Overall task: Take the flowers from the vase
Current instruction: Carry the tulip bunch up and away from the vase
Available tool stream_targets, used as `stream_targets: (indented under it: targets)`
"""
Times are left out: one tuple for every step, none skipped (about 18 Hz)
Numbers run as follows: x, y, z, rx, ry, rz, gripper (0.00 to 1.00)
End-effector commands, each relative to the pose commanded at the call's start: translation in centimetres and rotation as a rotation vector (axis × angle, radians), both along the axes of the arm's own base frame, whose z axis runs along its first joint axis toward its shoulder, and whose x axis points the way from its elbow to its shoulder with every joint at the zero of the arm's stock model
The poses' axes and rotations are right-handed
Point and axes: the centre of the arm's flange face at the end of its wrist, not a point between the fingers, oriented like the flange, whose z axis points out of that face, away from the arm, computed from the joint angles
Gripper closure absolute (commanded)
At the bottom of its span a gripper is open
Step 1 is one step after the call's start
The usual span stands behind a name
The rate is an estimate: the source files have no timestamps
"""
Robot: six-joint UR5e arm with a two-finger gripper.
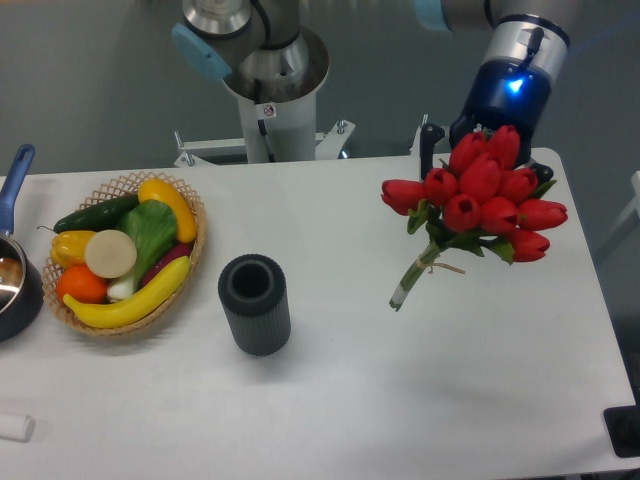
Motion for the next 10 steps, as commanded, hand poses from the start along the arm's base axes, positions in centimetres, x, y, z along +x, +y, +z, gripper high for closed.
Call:
stream_targets:
  targets:
    - [0.00, 0.00, 0.00, 0.000, 0.001, -0.001, 0.52]
    - [0.06, -0.02, 0.01, 0.000, 0.001, -0.001, 0.52]
    - [0.09, -0.02, -0.12, 0.000, 0.000, -0.001, 0.52]
    - [0.10, -0.03, -0.18, 0.000, -0.002, 0.000, 0.52]
    - [0.12, -0.03, -0.24, 0.000, 0.000, -0.001, 0.52]
    - [0.18, -0.05, -0.20, 0.000, 0.001, 0.000, 0.52]
    - [0.18, 0.04, -0.31, -0.002, 0.000, -0.001, 0.52]
    - [0.16, 0.04, -0.25, -0.002, -0.001, -0.001, 0.52]
    - [0.15, 0.04, -0.19, -0.002, -0.001, -0.001, 0.52]
    - [0.15, 0.04, -0.19, -0.002, -0.001, -0.001, 0.52]
